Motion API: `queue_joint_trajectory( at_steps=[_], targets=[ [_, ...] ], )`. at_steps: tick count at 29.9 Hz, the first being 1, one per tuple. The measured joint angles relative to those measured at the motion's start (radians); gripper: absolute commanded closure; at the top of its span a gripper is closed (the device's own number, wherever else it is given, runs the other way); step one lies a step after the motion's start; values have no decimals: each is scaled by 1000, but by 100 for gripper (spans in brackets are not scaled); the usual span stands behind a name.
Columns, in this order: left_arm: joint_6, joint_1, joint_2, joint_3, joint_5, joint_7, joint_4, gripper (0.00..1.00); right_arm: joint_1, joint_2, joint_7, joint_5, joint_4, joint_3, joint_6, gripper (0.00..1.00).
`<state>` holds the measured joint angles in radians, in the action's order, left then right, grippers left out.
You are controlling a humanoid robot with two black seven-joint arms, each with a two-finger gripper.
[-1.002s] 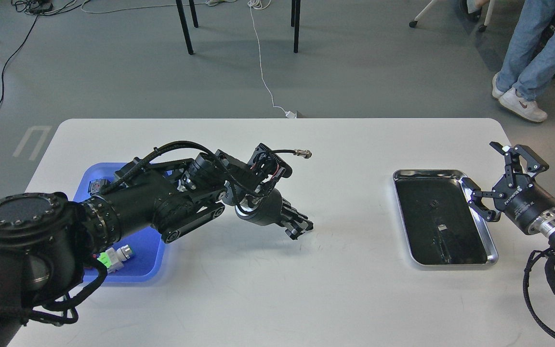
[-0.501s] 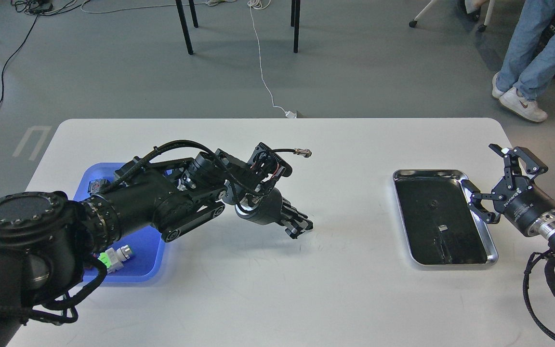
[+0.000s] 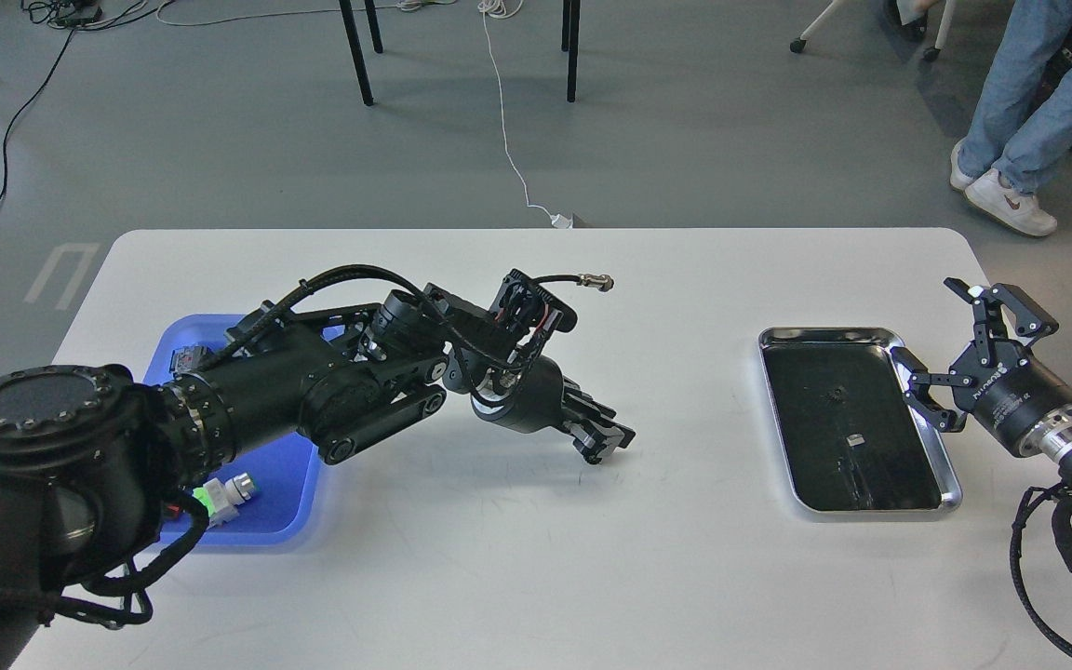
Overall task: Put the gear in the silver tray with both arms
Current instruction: 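Release the gear onto the table and withdraw the left gripper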
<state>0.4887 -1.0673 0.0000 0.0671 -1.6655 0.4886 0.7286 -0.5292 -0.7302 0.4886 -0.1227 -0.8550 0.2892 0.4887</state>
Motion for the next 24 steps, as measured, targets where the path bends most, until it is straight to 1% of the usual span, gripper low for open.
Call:
queue_joint_trajectory(
  at_steps=[3, 6, 9, 13, 18, 22, 24],
  targets=[
    [0, 0, 0, 14, 135, 0, 33, 3, 0, 0, 0, 0, -1, 0, 0, 3],
    [0, 8, 14, 79, 299, 1, 98, 3, 0, 0, 0, 0, 0, -1, 0, 3],
    [0, 38, 74, 153, 448, 0, 155, 2, 0, 1, 0, 16, 2, -4, 0, 3],
    [0, 106, 166, 239, 626, 0, 218, 2, -1, 1, 0, 98, -2, -4, 0, 3],
    [0, 244, 303, 358, 776, 0, 323, 2, -11, 1, 0, 219, -5, -4, 0, 3],
    [-2, 376, 365, 467, 801, 0, 380, 2, -33, 0, 0, 350, -8, -4, 0, 2],
    [-21, 454, 384, 532, 803, 0, 404, 2, -59, -2, 0, 459, -16, -4, 0, 2]
  ],
)
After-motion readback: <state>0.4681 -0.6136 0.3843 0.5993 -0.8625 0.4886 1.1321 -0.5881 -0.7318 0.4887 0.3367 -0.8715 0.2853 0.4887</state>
